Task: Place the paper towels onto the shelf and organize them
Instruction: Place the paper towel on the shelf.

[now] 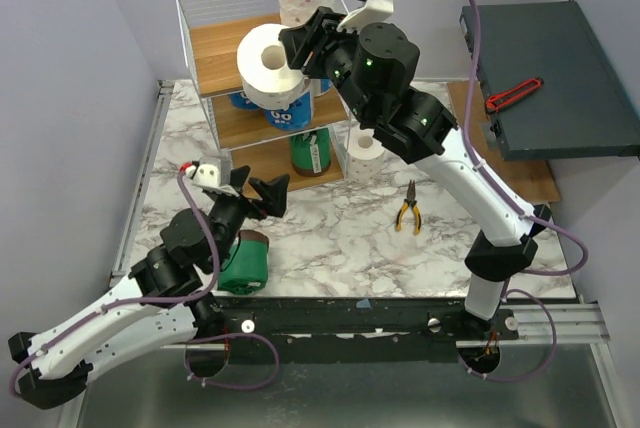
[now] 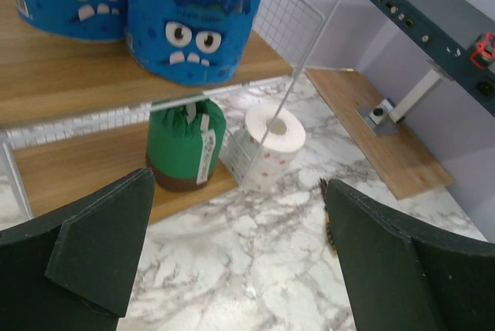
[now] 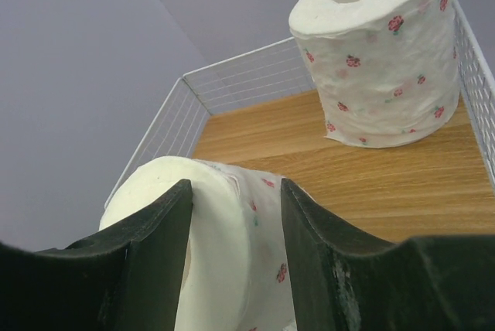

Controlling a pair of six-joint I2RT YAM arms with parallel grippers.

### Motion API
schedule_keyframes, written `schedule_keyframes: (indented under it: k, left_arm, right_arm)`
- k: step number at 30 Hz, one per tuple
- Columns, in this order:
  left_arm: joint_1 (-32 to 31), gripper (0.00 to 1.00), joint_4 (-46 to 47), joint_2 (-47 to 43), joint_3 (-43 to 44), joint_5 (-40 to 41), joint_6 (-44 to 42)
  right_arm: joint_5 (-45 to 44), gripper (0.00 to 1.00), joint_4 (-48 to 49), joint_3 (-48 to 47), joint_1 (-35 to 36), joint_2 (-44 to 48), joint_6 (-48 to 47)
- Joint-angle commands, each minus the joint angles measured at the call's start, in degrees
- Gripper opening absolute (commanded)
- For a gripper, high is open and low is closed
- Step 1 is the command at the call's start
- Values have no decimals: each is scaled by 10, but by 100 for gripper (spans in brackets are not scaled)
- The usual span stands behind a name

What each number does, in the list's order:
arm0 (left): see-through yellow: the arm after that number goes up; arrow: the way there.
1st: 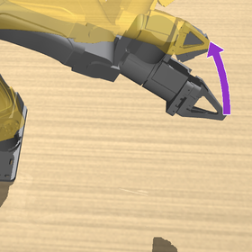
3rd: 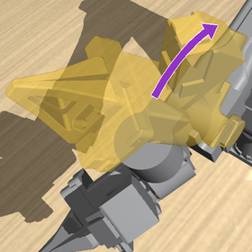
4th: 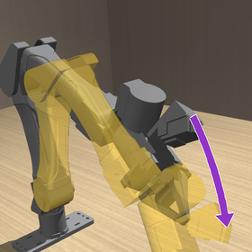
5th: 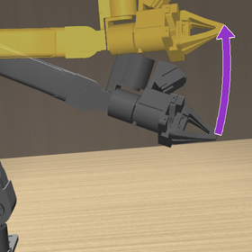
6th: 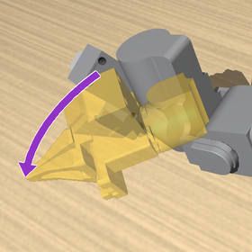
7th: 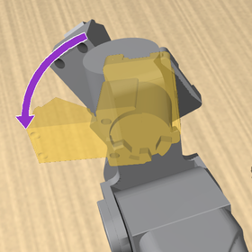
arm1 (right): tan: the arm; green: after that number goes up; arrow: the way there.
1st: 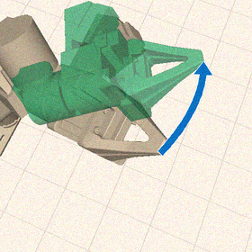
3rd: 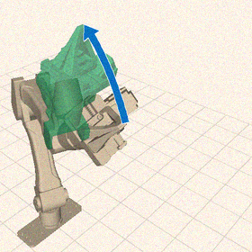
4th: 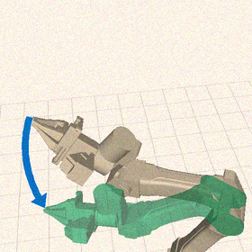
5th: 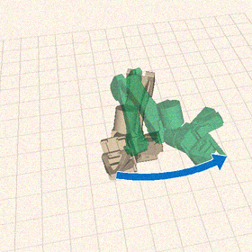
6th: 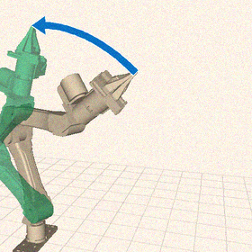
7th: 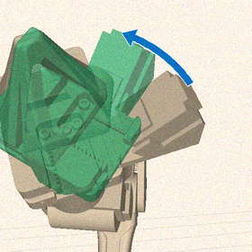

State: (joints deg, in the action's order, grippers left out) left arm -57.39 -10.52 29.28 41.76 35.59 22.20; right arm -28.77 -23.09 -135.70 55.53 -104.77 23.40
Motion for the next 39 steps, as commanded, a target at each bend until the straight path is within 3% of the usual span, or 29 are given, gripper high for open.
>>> schedule_keyframes:
  k: [1, 7, 11, 24, 32, 39]
  left_arm:
    - [15, 97, 187, 84, 37, 12, -106]
    - [27, 99, 229, 196, 126, 36, -179]
    - [28, 99, 319, 194, 91, 31, -241]
    - [28, 99, 429, 178, 53, 29, -367]
    - [31, 99, 494, 220, 80, 25, -445]
    - [47, 99, 514, 259, 117, 34, -442]
  right_arm:
    - [5, 51, -10, -7, 0, -21, 10]
    - [3, 51, -12, -6, 0, -21, 10]
    - [2, 51, -13, 0, 1, -19, 9]
    - [9, 51, -19, -8, -5, -30, 14]
    - [13, 52, -22, -9, -7, -31, 15]
    - [14, 52, -33, -12, -9, -31, 13]
